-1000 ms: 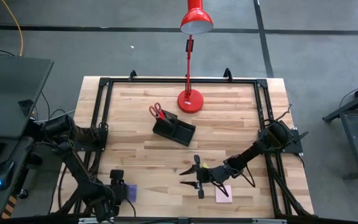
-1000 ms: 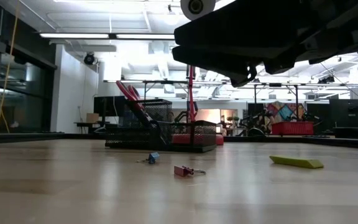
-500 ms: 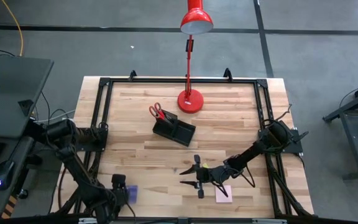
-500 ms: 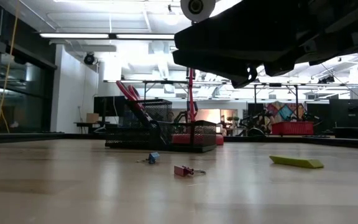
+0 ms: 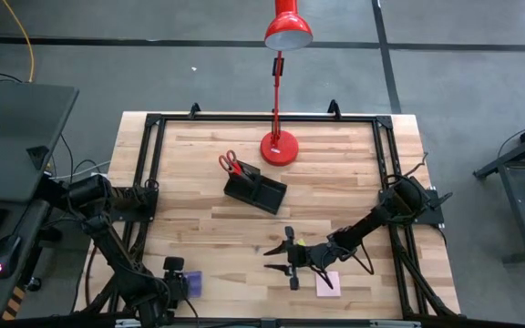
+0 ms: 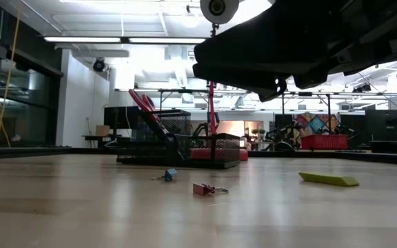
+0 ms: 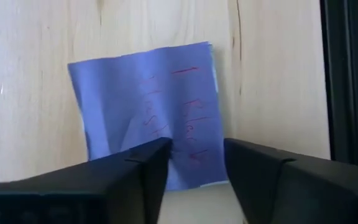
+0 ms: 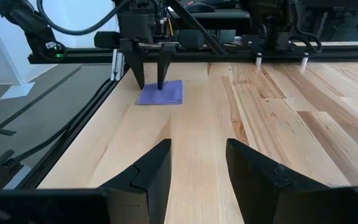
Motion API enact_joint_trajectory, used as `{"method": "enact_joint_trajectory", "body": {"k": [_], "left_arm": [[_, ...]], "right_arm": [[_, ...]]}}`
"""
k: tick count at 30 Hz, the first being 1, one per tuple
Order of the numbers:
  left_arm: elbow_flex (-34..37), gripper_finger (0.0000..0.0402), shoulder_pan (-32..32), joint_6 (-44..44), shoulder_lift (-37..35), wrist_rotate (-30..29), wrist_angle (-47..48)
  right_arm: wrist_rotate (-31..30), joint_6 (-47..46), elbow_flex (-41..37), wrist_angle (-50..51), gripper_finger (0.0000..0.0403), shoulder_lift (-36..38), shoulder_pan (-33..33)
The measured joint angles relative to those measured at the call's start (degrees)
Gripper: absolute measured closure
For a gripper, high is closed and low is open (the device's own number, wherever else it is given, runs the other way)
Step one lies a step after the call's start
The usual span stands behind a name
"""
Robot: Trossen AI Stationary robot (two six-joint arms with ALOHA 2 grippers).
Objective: Pick and place office supplies into organizer
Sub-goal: Put the purple sticky note into the desk organizer
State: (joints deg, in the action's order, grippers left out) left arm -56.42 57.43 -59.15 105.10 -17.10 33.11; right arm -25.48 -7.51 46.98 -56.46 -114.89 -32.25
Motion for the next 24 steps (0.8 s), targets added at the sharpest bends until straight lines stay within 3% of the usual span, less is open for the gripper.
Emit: {"method": "enact_joint_trajectory", "body": {"k": [9, 13, 24], "left_arm": [[0.0, 0.0393, -0.1, 0.5, 0.0, 0.2, -1.0], [-0.2, 0.0389, -0.1, 1.0, 0.0, -0.3, 0.1], [-9.2, 0.0399, -0.2, 3.8, 0.3, -9.7, 19.8]], "right_arm": [[-0.6, 0.0, 0.0, 0.1, 0.0259, 0.0, 0.0], [-0.6, 0.0, 0.0, 0.1, 0.0258, 0.0, 0.0], [-0.9, -0.2, 0.0, 0.5, 0.0261, 0.0, 0.2]]}}
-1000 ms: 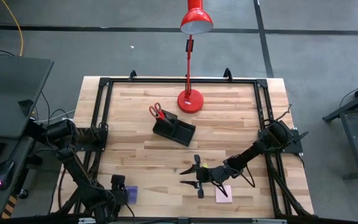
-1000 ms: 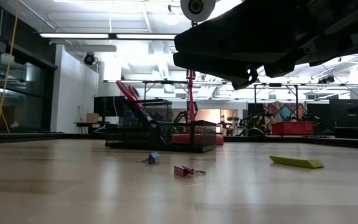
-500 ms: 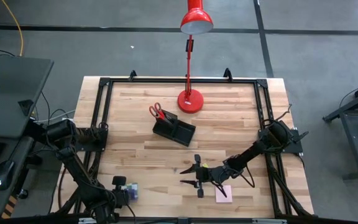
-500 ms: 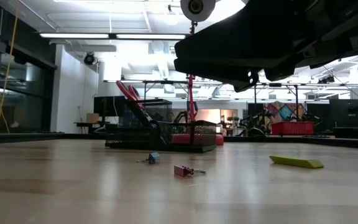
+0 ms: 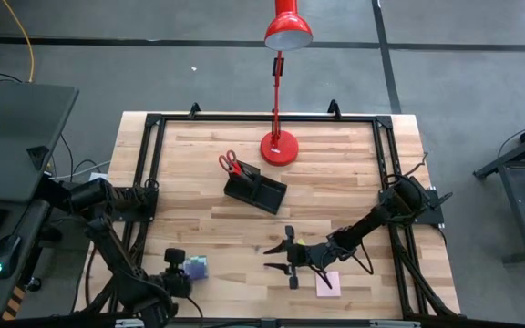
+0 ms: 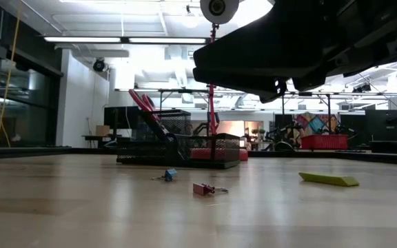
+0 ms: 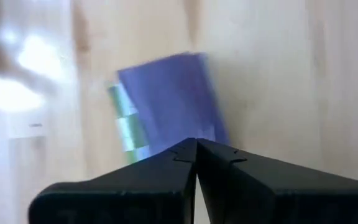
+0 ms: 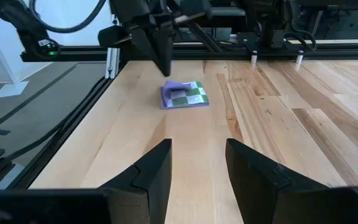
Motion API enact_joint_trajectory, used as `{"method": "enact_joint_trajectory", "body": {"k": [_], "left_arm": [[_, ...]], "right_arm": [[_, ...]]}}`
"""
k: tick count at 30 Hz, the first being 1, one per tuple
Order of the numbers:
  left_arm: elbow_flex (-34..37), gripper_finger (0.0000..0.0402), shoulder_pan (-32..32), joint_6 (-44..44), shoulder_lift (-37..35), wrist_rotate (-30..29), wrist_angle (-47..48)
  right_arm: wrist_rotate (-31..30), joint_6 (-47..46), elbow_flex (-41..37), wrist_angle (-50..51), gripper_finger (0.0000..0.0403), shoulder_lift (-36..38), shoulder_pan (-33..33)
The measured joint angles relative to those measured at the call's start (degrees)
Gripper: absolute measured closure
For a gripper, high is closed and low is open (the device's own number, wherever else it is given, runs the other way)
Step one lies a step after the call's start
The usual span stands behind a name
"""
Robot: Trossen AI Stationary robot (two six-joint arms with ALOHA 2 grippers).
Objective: Pick and place office supplies into organizer
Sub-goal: Put the purple sticky note into the desk organizer
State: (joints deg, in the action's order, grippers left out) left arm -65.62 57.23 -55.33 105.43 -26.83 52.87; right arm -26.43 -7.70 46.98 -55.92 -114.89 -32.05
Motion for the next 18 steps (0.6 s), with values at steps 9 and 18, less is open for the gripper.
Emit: {"method": "enact_joint_trajectory", "body": {"k": [9, 18], "left_arm": [[-2.4, 0.0399, -3.2, -0.6, -0.1, -0.1, 3.8], [-2.3, 0.0338, -3.6, 3.4, -0.2, 5.3, 0.1]], "right_arm": [[-0.1, -1.6, 0.0, 1.1, 0.0263, 0.0, 0.2], [-0.1, -3.0, 0.0, 2.9, 0.0263, 0.0, 0.2]]}}
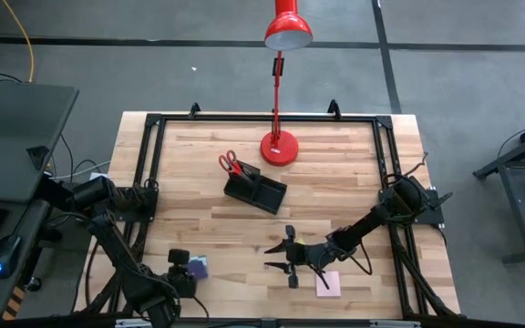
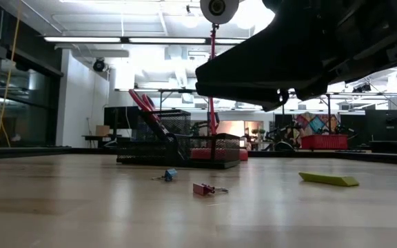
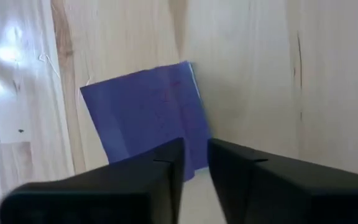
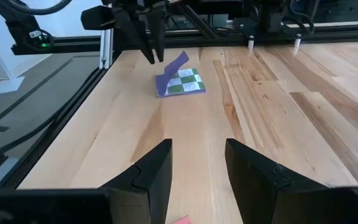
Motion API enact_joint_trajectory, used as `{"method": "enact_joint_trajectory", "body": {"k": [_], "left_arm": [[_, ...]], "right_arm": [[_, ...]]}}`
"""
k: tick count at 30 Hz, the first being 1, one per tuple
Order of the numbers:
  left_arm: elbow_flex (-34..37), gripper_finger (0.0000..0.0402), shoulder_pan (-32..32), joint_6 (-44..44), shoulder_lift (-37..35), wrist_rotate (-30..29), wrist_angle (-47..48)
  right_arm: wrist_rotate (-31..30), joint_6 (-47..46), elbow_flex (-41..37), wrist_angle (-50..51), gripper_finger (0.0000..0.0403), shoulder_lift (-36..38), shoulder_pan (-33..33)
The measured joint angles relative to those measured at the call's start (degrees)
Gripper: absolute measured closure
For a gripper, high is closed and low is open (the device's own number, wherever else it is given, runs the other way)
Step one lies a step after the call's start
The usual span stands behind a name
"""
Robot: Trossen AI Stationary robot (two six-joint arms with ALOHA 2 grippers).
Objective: Pick and place office supplies into organizer
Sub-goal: Put the purple sticky note into the desk organizer
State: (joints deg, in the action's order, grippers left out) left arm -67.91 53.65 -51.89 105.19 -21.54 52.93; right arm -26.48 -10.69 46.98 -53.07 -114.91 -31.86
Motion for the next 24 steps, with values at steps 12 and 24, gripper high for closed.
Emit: {"method": "enact_joint_trajectory", "body": {"k": [12, 24], "left_arm": [[6.0, 0.0130, -5.9, 4.2, -0.3, 8.2, -1.4], [9.2, 0.0137, -8.3, 12.6, -0.7, 14.3, -9.6]], "right_arm": [[0.0, 0.1, 0.0, -0.8, 0.0263, 0.0, 0.0], [-0.4, 0.0, 0.0, -0.6, 0.0263, 0.0, 0.0]]}}
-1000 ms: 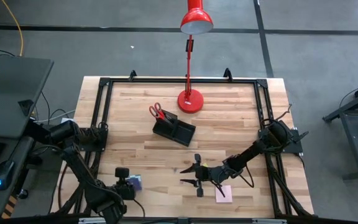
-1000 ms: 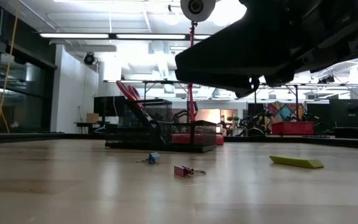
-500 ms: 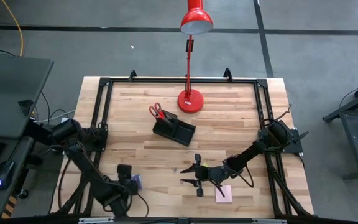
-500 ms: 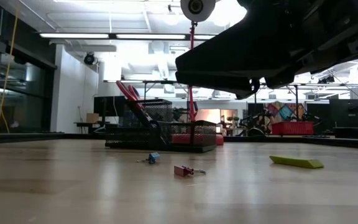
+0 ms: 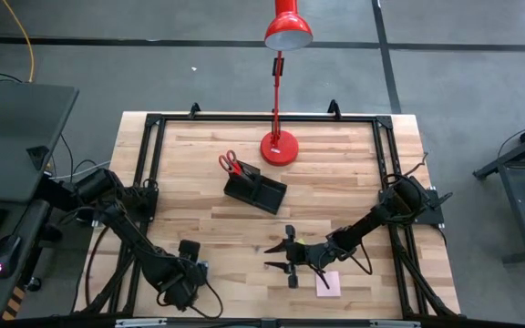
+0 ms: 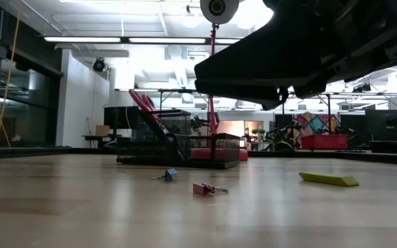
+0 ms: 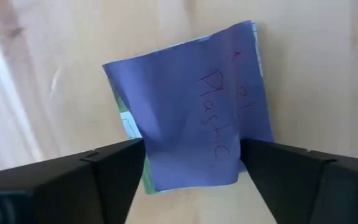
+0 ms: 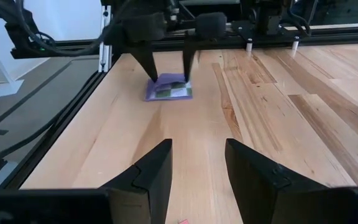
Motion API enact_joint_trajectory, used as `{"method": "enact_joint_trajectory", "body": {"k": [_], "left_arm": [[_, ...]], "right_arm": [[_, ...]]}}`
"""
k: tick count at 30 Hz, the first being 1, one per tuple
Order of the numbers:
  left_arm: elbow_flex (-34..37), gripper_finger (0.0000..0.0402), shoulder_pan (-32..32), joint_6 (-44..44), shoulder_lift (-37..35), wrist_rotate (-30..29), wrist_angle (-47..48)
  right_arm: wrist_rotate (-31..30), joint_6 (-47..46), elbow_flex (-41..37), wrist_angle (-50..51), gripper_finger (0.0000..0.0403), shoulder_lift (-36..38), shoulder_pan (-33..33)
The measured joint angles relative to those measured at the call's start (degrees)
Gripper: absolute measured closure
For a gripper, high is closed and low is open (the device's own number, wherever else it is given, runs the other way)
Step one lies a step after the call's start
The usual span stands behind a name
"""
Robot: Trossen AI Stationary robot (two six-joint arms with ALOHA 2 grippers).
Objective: Pick and place office supplies into organizer
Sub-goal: Put the purple sticky note into the desk organizer
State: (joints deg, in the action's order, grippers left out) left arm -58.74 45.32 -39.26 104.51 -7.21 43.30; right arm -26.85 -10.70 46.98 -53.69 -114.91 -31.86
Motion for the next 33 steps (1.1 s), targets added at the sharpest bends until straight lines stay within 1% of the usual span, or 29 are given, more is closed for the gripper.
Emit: {"method": "enact_joint_trajectory", "body": {"k": [5, 10, 14, 19, 22, 25, 30, 31, 33], "left_arm": [[0.7, 0.0185, 0.0, 0.4, 0.0, 1.1, -2.2], [4.1, 0.0226, 0.0, -0.9, -0.8, 1.8, -8.1], [4.4, 0.0233, -0.4, -2.6, -0.8, 1.4, -8.6], [4.4, 0.0220, -0.5, -2.0, -0.8, 1.4, -9.0], [4.5, 0.0231, -0.6, -1.6, -0.8, 1.6, -8.9], [4.5, 0.0272, -0.6, -1.5, -0.8, 1.8, -9.7], [4.1, 0.0379, -0.7, 1.0, -0.8, 2.4, -10.5], [4.0, 0.0389, -0.7, 1.2, -0.8, 2.5, -10.5], [3.5, 0.0387, -0.7, 1.8, -0.7, 1.8, -10.2]], "right_arm": [[0.0, 0.1, 0.0, -0.6, 0.0263, 0.0, 0.0], [-0.1, 0.1, 0.0, -0.6, 0.0263, 0.0, 0.0], [-0.1, 0.1, 0.0, -0.6, 0.0263, 0.0, 0.0], [-0.8, 0.0, 0.0, -0.6, 0.0264, 0.0, 0.0], [-1.2, 0.0, 0.0, -0.6, 0.0263, 0.0, 0.0], [-1.2, 0.1, 0.0, -0.6, 0.0263, 0.0, 0.0], [-1.7, 0.1, 0.0, -0.4, 0.0263, 0.0, 0.0], [-1.8, 0.2, 0.0, -0.3, 0.0263, 0.0, 0.0], [-1.9, 0.1, 0.0, -0.2, 0.0263, 0.0, 0.0]]}}
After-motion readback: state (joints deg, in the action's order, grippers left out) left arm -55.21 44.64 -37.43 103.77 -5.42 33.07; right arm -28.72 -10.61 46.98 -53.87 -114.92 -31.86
